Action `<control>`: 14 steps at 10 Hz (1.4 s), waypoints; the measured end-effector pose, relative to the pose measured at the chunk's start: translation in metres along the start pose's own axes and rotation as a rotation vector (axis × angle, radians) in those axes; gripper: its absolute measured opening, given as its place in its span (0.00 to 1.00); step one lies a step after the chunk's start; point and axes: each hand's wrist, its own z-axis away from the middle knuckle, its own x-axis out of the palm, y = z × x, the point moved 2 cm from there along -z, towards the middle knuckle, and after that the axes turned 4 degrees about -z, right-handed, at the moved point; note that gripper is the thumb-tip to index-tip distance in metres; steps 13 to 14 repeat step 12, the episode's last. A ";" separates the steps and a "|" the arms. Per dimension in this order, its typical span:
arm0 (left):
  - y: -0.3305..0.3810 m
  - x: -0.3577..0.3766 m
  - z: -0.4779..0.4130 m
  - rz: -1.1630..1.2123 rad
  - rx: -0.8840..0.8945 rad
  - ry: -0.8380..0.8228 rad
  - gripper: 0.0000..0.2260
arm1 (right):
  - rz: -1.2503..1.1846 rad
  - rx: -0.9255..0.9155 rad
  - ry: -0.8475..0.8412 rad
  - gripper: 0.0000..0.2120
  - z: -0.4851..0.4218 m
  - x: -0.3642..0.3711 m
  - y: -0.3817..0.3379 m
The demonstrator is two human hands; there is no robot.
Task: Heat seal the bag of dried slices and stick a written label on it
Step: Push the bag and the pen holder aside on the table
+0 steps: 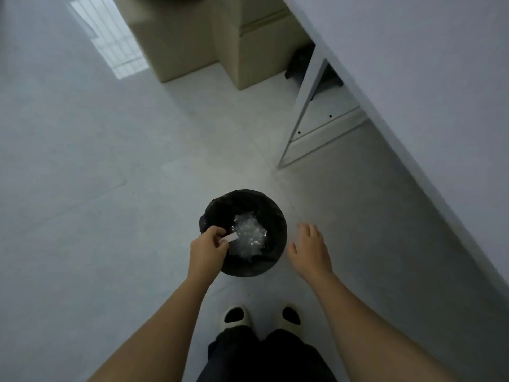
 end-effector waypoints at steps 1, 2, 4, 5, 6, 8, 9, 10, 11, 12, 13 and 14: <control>-0.026 0.031 -0.020 -0.017 -0.031 -0.009 0.07 | -0.033 0.059 -0.057 0.22 -0.023 0.034 0.015; -0.051 0.065 -0.044 -0.025 -0.042 -0.019 0.06 | -0.078 0.136 -0.145 0.28 -0.048 0.075 0.033; -0.102 0.140 -0.104 -0.053 -0.037 -0.042 0.07 | -0.137 0.323 -0.048 0.31 -0.096 0.160 0.067; -0.111 0.156 -0.118 -0.059 -0.028 -0.051 0.06 | -0.164 0.294 0.027 0.24 -0.103 0.174 0.072; -0.119 0.171 -0.129 -0.077 -0.021 -0.074 0.07 | -0.209 0.287 0.084 0.16 -0.106 0.184 0.076; -0.121 0.186 -0.136 -0.157 -0.054 -0.152 0.13 | -0.212 0.288 0.112 0.13 -0.109 0.188 0.077; -0.107 0.172 -0.126 -0.178 0.034 -0.115 0.13 | -0.179 0.281 0.042 0.20 -0.101 0.177 0.072; -0.085 0.136 -0.106 -0.231 0.097 -0.099 0.17 | -0.090 0.231 -0.024 0.28 -0.078 0.144 0.055; -0.062 0.105 -0.093 -0.219 0.073 -0.087 0.18 | -0.096 0.196 -0.029 0.28 -0.066 0.111 0.031; -0.033 0.070 -0.063 -0.210 0.092 -0.068 0.18 | -0.110 0.125 -0.038 0.26 -0.033 0.073 0.002; -0.033 0.070 -0.063 -0.210 0.092 -0.068 0.18 | -0.110 0.125 -0.038 0.26 -0.033 0.073 0.002; -0.033 0.070 -0.063 -0.210 0.092 -0.068 0.18 | -0.110 0.125 -0.038 0.26 -0.033 0.073 0.002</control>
